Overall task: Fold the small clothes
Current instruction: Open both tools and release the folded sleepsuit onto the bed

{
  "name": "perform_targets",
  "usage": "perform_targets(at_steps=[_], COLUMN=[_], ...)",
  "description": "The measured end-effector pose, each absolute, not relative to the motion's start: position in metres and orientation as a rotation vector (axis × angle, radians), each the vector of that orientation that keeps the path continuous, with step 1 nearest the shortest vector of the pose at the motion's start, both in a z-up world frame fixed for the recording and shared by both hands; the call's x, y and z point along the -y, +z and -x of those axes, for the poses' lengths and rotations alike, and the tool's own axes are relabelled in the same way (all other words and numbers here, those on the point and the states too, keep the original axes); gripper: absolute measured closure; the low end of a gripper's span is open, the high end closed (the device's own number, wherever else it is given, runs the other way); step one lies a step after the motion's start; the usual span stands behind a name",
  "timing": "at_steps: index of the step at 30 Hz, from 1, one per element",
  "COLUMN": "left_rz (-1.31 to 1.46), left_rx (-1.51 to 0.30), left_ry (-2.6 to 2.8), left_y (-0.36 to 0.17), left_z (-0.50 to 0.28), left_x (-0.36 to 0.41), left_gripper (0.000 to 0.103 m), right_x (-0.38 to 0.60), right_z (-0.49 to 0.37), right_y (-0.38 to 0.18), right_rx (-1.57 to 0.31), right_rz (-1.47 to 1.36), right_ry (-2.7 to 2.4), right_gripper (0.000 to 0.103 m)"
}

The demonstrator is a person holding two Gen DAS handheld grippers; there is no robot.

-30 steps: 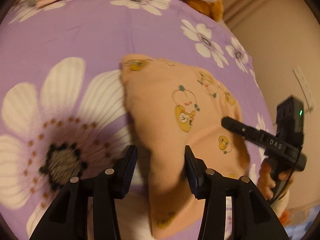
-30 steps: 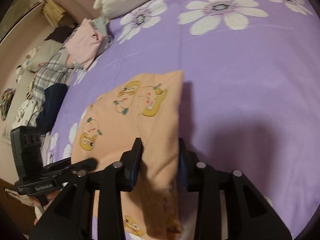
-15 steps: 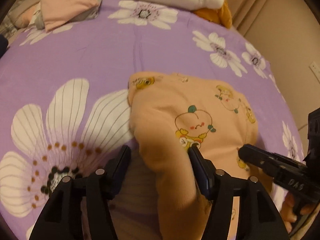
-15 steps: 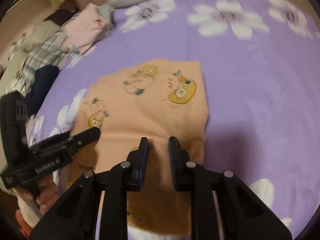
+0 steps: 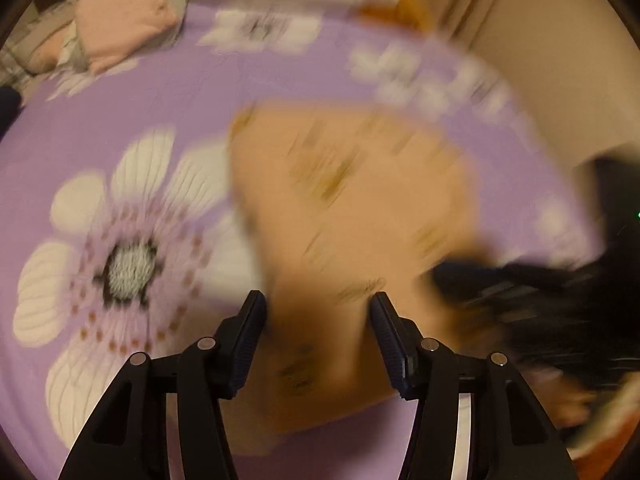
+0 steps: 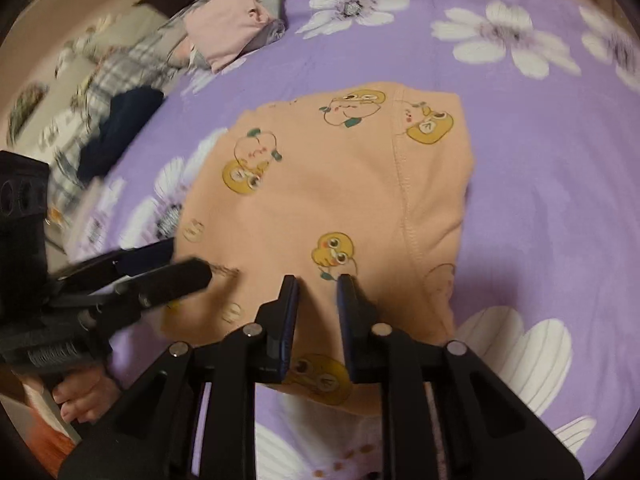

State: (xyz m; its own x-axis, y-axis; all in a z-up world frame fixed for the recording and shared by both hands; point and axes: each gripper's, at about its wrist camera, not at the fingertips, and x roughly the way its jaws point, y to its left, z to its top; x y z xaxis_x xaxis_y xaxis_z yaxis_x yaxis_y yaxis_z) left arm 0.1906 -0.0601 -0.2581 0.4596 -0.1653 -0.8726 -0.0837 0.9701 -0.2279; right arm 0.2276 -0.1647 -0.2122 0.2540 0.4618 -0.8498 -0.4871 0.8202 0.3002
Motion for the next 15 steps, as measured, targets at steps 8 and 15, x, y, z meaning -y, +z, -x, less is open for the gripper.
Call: perform_targets(at_steps=[8,15], left_rz=[0.514,0.482], left_rx=[-1.005,-0.967], left_ry=[-0.113,-0.343], left_y=[-0.234,-0.221], left_z=[-0.167,-0.173], left_x=[0.022,0.059], left_gripper=[0.057,0.063], right_x=[0.173,0.186], right_z=[-0.221,-0.214], right_y=[-0.216,-0.210], right_rx=[-1.148,-1.155], right_rz=[0.061,-0.053], right_ry=[0.673,0.682], right_gripper=[0.082,0.080])
